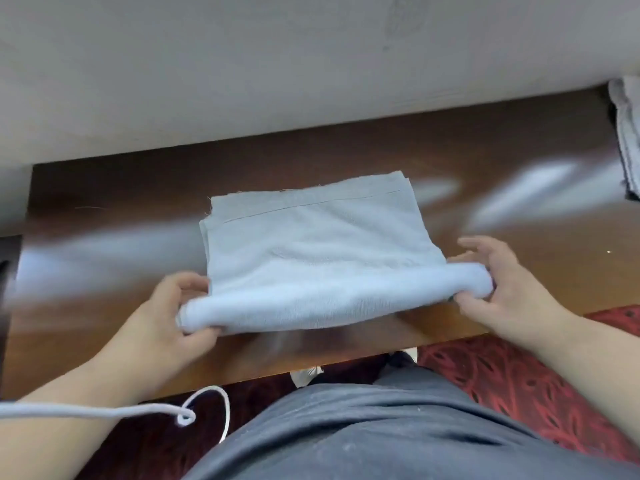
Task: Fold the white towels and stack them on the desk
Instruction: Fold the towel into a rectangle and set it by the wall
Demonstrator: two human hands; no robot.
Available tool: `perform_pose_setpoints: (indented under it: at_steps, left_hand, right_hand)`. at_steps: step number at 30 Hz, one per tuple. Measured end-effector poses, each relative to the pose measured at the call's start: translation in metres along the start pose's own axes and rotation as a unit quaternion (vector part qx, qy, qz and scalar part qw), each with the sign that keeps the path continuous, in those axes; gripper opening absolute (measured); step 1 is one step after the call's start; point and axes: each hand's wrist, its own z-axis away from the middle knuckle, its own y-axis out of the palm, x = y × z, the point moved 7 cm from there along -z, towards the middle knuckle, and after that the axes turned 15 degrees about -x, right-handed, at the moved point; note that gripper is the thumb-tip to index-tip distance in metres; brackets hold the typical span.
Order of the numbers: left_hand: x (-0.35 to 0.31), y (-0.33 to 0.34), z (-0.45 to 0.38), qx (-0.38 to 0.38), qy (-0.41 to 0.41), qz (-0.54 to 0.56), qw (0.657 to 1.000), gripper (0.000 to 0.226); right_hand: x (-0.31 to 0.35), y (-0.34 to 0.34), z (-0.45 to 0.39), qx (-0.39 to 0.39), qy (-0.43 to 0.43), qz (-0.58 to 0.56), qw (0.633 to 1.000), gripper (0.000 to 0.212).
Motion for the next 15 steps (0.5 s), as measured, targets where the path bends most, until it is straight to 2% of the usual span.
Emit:
perform_pose_setpoints:
  at_steps: [2,4,5,7,9,12,15]
  left_hand:
    - [0.004,-0.007,-0.018,-0.068,-0.072,0.133,0.986,0.058]
    - [0.007,-0.002,-0.043,-0.106,-0.144,0.280,0.943,0.056]
    - [0.006,0.001,-0.057,-0.129,-0.163,0.312,0.927,0.054]
    - [0.002,0.005,-0.082,-0.189,-0.181,0.293,0.920,0.050]
    - [0.004,0.008,-0.100,-0.251,-0.203,0.218,0.921,0.045]
    - [0.011,0.022,-0.120,-0.254,-0.235,0.145,0.927,0.041]
    - [0.016,0.032,-0.134,-0.255,-0.246,0.116,0.928,0.042]
  right_hand:
    - [0.014,-0.012,-0.019,-0.093,0.020,-0.027,0.995,0.059]
    - [0.027,-0.009,-0.045,-0.150,0.048,-0.045,0.986,0.054]
    - [0.032,-0.003,-0.060,-0.168,0.063,-0.060,0.982,0.053]
    - [0.038,0.013,-0.094,-0.180,0.098,-0.091,0.974,0.052]
    - [0.040,0.030,-0.124,-0.168,0.128,-0.105,0.972,0.047]
    - [0.031,0.048,-0.152,-0.137,0.175,-0.107,0.969,0.051]
    - [0.019,0.053,-0.161,-0.112,0.206,-0.114,0.965,0.065]
